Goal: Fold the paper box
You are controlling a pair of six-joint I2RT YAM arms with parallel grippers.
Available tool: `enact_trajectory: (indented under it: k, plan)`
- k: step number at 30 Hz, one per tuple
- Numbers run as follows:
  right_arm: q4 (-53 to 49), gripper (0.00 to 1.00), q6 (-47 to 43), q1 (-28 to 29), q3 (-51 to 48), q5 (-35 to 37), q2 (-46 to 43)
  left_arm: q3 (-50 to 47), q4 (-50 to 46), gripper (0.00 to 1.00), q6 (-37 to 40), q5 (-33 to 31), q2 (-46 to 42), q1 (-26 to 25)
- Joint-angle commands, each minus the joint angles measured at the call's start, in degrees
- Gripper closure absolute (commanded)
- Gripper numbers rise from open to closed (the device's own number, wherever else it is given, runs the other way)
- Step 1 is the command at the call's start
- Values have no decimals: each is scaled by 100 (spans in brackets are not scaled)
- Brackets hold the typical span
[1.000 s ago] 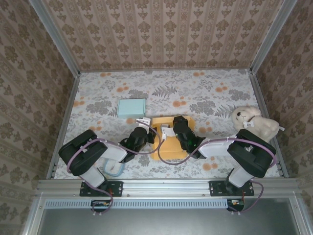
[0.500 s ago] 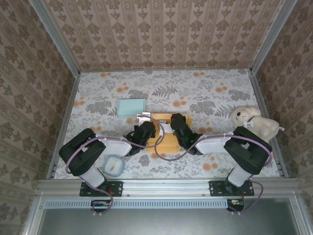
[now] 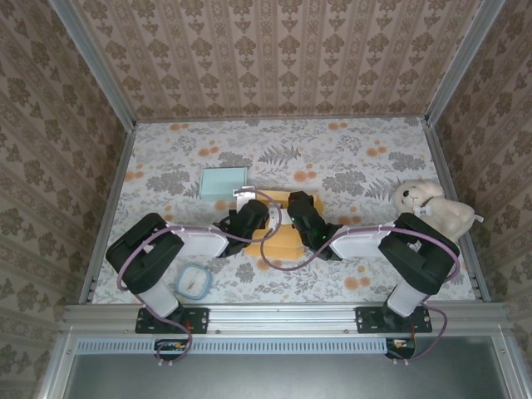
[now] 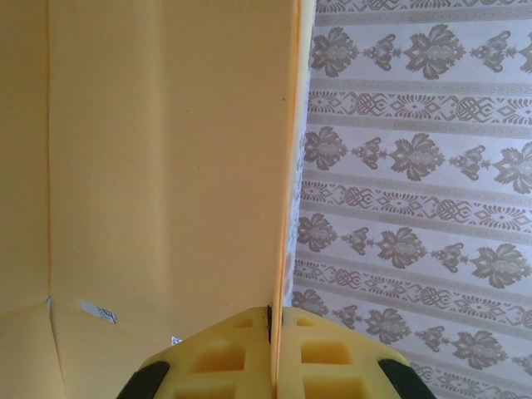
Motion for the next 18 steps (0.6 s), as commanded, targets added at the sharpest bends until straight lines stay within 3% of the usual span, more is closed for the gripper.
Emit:
enact_trajectory:
  k: [1, 11, 15, 18]
  plan:
    - [-802, 100, 89, -159, -167, 454, 31, 48, -1419, 92, -812, -1638, 296, 722]
    - [-868, 100, 269, -157, -141, 281, 29, 32, -1322, 93, -781, -1622, 294, 745]
    - [-975, 100, 389, -159, -119, 191, -32, -331, -206, 84, -166, -854, 146, 715]
    - [-1051, 100, 457, -177, -107, 160, -65, -234, -237, 76, -92, -702, 168, 713]
